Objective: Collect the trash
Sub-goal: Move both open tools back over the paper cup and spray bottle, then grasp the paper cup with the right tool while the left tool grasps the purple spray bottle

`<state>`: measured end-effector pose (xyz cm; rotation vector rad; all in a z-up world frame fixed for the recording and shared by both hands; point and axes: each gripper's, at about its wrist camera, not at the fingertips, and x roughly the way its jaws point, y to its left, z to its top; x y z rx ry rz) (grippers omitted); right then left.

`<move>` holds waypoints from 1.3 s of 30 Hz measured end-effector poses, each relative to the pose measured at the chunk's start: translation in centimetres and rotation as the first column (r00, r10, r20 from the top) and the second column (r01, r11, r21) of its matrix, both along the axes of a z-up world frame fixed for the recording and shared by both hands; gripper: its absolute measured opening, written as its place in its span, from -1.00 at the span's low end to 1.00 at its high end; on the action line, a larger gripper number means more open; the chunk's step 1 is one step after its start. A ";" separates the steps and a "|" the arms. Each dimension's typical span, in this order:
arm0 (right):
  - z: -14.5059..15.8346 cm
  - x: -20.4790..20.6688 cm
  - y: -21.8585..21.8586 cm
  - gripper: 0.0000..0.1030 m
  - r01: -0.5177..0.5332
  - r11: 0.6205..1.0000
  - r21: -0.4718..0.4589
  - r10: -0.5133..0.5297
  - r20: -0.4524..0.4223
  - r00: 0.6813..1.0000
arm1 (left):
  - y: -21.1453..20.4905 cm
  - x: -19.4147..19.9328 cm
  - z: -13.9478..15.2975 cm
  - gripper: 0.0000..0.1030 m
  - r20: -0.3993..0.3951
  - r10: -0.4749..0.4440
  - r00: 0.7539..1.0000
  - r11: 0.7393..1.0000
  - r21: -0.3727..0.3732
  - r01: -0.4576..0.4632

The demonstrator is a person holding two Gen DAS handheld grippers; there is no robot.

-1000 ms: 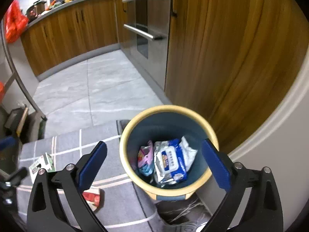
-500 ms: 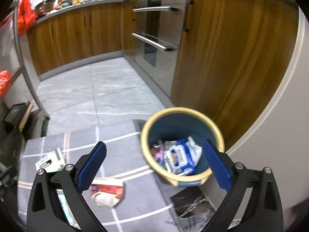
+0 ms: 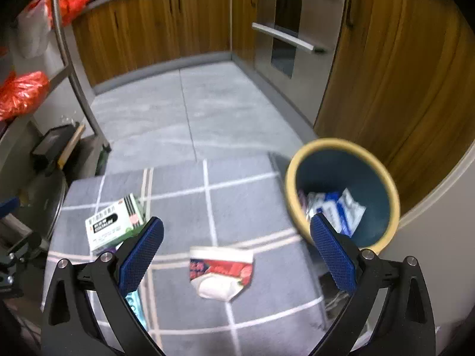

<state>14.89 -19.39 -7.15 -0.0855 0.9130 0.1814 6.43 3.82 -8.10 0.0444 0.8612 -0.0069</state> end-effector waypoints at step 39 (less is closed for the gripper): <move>-9.7 3.8 -0.7 0.87 0.100 0.995 0.009 -0.090 -0.376 0.922 | -5.1 3.8 -13.1 -0.05 -0.366 -0.149 0.919 0.985 0.024 0.169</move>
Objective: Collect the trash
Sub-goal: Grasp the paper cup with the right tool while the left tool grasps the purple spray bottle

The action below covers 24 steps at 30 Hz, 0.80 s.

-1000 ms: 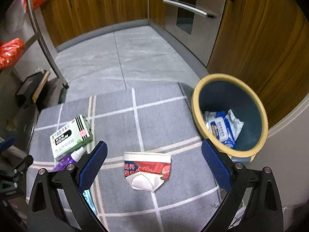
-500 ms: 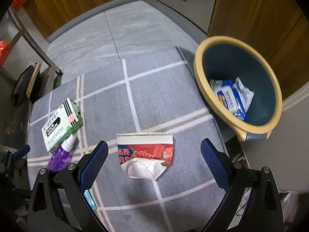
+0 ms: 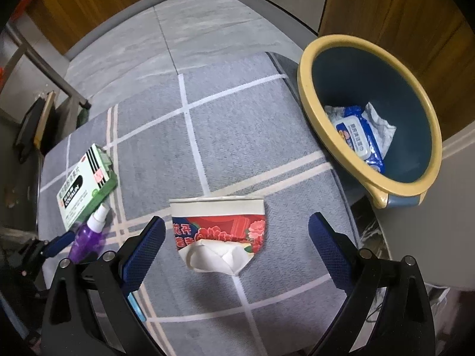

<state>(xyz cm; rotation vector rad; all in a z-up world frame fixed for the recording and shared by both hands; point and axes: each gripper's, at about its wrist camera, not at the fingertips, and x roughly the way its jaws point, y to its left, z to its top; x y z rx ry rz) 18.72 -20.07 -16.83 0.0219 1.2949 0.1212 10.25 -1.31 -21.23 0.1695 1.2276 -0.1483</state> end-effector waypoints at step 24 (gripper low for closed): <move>-4.8 1.0 1.7 0.15 -0.023 1.000 0.017 0.025 -0.103 0.994 | -0.9 1.0 1.3 -0.37 0.038 -0.039 0.999 0.998 -0.038 0.041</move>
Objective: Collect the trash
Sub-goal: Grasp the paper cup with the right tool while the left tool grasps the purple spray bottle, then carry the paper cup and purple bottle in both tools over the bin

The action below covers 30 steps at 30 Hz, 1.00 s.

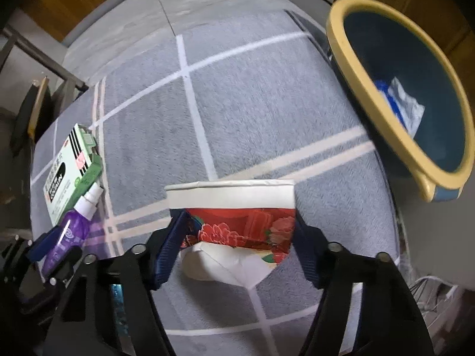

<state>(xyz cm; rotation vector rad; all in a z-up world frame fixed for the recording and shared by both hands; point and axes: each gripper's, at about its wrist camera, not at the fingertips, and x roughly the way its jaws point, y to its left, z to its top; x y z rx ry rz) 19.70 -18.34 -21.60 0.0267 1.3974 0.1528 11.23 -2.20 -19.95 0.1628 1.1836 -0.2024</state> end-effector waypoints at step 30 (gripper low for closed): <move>12.3 0.3 -0.9 -0.76 -0.072 0.997 0.040 0.053 0.359 0.932 | -1.6 0.8 6.8 -0.38 0.181 0.000 0.984 0.992 -0.121 0.022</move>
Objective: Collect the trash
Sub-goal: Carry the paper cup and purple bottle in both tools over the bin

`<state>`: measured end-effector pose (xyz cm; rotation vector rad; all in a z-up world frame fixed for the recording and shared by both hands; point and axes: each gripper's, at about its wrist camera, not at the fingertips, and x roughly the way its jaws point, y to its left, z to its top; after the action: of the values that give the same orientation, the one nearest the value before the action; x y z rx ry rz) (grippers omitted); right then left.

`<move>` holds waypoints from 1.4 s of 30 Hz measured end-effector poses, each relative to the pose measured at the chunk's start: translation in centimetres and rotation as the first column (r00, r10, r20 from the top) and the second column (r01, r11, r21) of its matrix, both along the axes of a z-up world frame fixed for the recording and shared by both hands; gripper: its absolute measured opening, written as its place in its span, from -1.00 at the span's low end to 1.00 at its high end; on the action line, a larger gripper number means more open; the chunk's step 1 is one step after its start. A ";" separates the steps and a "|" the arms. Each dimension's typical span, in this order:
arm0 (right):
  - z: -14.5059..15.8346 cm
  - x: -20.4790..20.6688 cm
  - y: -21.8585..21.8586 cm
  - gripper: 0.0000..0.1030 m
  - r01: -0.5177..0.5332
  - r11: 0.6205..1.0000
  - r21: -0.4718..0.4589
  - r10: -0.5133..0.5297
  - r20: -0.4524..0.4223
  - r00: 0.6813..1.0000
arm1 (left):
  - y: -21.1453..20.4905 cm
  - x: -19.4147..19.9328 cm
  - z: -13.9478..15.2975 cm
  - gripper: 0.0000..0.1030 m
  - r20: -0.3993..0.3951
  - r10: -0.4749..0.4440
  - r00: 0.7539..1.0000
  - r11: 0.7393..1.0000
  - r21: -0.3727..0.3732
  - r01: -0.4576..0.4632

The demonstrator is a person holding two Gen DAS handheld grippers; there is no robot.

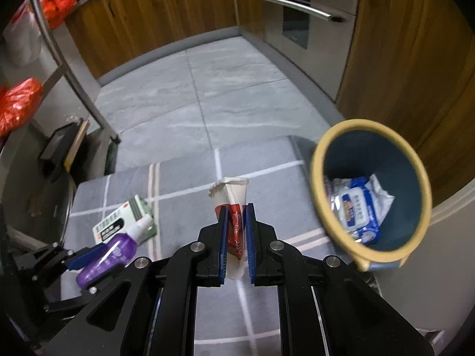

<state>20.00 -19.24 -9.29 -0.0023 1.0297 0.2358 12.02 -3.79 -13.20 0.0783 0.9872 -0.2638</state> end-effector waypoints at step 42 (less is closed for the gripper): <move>5.3 5.0 -16.5 -0.76 0.209 0.971 -0.112 -0.190 0.159 0.969 | -14.1 5.8 1.9 -0.38 0.076 -0.170 0.982 0.980 -0.088 0.177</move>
<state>24.97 -35.75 -3.95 -0.0316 0.8891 -0.0154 17.79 -17.85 -11.28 0.0873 0.8995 -0.4647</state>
